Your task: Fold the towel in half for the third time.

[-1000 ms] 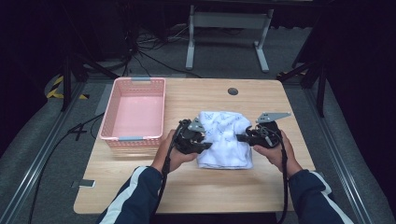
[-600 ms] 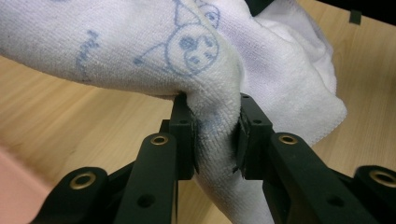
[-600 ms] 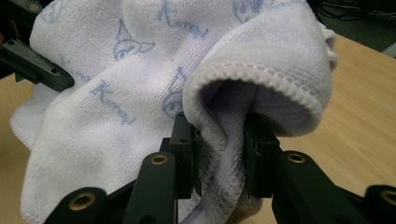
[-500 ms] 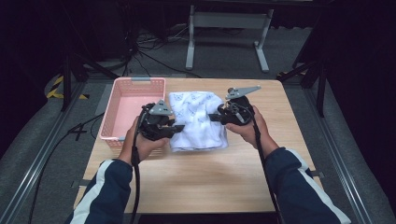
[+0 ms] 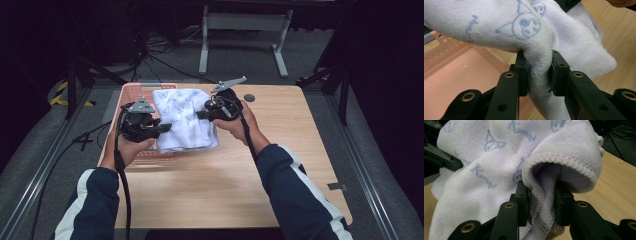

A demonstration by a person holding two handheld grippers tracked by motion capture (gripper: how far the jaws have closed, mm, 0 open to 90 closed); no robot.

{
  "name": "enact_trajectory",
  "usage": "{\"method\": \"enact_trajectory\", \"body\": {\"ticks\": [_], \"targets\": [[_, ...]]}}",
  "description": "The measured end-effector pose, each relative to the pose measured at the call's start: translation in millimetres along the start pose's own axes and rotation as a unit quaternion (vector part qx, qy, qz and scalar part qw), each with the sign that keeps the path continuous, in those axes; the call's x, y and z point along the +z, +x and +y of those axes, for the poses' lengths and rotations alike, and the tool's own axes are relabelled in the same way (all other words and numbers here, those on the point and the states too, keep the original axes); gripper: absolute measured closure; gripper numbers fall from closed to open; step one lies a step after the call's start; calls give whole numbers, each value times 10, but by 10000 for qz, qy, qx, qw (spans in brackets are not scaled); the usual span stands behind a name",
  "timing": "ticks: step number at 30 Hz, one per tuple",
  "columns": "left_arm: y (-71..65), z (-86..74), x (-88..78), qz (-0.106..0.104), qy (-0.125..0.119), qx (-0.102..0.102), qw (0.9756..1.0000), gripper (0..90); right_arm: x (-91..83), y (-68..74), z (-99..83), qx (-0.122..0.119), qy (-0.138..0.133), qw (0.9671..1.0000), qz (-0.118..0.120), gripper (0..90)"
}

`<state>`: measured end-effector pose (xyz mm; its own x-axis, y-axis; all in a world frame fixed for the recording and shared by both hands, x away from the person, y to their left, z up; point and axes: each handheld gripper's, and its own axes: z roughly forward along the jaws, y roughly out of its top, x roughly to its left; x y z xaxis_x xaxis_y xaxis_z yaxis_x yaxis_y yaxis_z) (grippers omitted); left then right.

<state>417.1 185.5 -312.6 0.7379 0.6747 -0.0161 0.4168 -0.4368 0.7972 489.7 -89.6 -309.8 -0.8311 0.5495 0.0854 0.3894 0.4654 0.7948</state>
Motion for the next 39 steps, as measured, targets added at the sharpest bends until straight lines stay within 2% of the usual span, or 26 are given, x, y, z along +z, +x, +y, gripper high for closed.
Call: {"method": "enact_trajectory", "body": {"ticks": [1,3,4,9,11,12,13,14,15,18,19,21,24,26,27,29,31,32,35,38,39], "targets": [[26,-16,-18,13,22,-91,10000,725,39,8,24,23,-8,10000,36,693],[142,-36,-89,119,101,-132,9998,725,157,31,93,31,-19,10000,71,692],[142,-36,-89,119,101,-132,9998,725,157,31,93,31,-19,10000,71,692],[360,-68,-213,321,254,-345,9986,725,400,82,250,129,-62,9998,165,692],[407,-71,-230,383,280,-294,9984,725,486,104,305,123,-88,9997,174,692],[472,-92,-273,429,342,-405,9977,725,531,115,331,140,-84,9997,195,691],[520,-100,-292,466,370,-296,9978,725,577,128,354,148,-86,9996,207,691],[520,-100,-292,466,370,-296,9978,724,577,128,354,148,-86,9996,207,691],[550,-123,-312,535,408,-411,9969,724,624,141,375,176,-84,9996,218,691],[675,-203,-353,614,451,-451,9961,724,815,184,432,220,-62,9994,268,690],[675,-203,-353,614,451,-451,9961,724,815,184,432,220,-62,9994,268,690],[721,-260,-355,673,469,-479,9955,724,922,206,455,225,-19,9994,263,689],[780,-341,-379,752,534,-621,9938,724,1057,254,484,220,58,9994,252,688],[809,-373,-379,777,553,-678,9931,724,1094,266,489,209,71,9994,255,688],[849,-397,-379,818,577,-613,9931,724,1182,291,495,228,118,9994,249,686],[881,-450,-339,891,653,-717,9913,724,1246,308,494,260,157,9993,210,683],[901,-459,-325,907,673,-648,9915,723,1276,314,492,250,180,9994,178,683],[930,-494,-283,951,727,-740,9901,723,1335,328,488,269,235,9992,164,681],[977,-549,-208,964,759,-825,9890,723,1412,324,465,254,322,9991,104,675],[998,-575,-160,972,780,-880,9883,717,1494,296,423,364,427,9984,49,655],[999,-584,-138,1025,805,-907,9873,714,1516,294,410,391,465,9981,35,641]]}}
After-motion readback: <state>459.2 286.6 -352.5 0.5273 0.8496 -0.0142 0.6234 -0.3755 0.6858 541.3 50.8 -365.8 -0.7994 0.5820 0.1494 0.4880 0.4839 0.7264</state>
